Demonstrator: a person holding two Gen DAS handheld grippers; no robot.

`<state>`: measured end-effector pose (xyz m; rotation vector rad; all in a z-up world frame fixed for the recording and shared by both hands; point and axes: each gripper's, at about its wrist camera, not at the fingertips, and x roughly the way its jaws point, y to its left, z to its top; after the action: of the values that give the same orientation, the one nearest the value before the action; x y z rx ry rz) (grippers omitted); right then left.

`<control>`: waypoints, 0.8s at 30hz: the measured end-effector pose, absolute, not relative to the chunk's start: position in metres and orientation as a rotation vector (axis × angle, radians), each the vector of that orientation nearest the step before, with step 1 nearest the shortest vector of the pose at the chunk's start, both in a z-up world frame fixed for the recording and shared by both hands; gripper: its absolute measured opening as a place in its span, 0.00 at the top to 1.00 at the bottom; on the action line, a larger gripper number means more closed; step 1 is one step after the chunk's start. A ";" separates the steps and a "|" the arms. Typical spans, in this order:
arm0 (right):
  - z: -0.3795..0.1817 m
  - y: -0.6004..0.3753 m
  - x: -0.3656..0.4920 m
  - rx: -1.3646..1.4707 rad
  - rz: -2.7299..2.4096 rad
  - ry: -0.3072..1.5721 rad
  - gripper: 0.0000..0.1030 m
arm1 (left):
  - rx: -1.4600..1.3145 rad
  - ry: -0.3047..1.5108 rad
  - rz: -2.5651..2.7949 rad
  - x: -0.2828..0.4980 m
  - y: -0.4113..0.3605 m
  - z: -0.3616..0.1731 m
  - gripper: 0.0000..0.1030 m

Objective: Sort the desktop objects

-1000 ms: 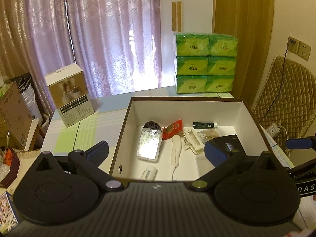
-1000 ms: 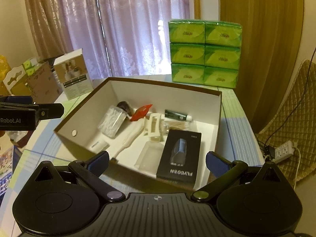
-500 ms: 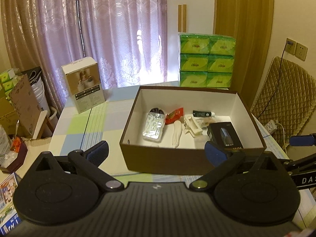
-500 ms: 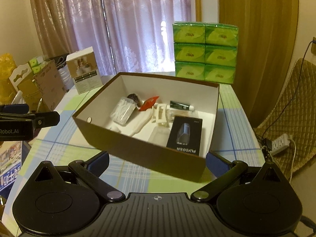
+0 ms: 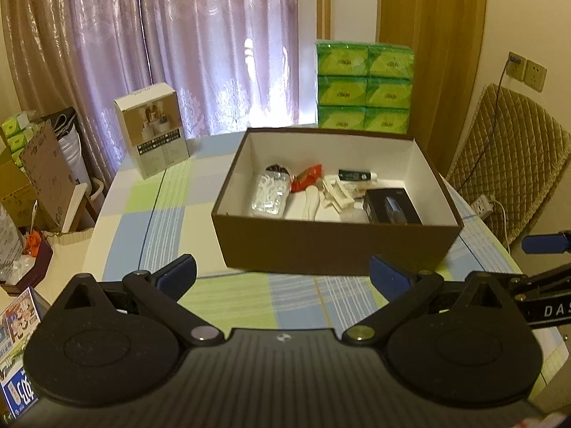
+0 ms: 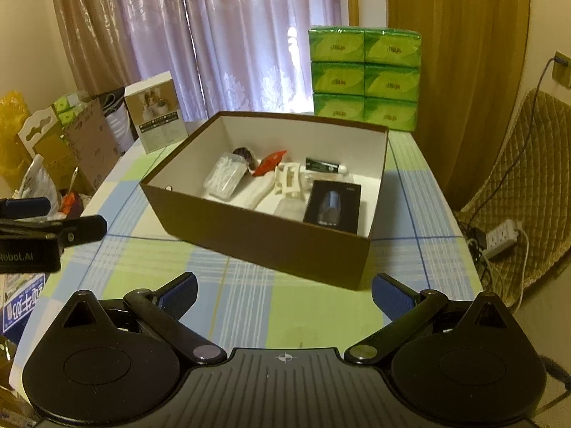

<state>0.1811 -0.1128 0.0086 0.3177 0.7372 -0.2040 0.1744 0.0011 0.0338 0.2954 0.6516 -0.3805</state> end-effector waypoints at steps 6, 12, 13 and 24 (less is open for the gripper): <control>0.005 -0.105 0.175 0.311 -0.192 0.757 0.02 | 0.293 0.686 -0.373 0.165 0.006 0.026 0.01; -0.002 -0.099 0.172 0.322 -0.174 0.786 0.02 | 0.304 0.713 -0.355 0.158 0.009 0.016 0.01; -0.003 -0.098 0.172 0.323 -0.173 0.790 0.02 | 0.304 0.719 -0.353 0.158 0.009 0.015 0.01; -0.006 -0.095 0.175 0.326 -0.163 0.804 0.02 | 0.308 0.745 -0.355 0.158 0.009 0.010 0.01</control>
<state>0.1753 -0.0947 -0.0064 0.3260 0.8042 -0.1629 0.1578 0.0090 0.0097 0.3080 0.7445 -0.3548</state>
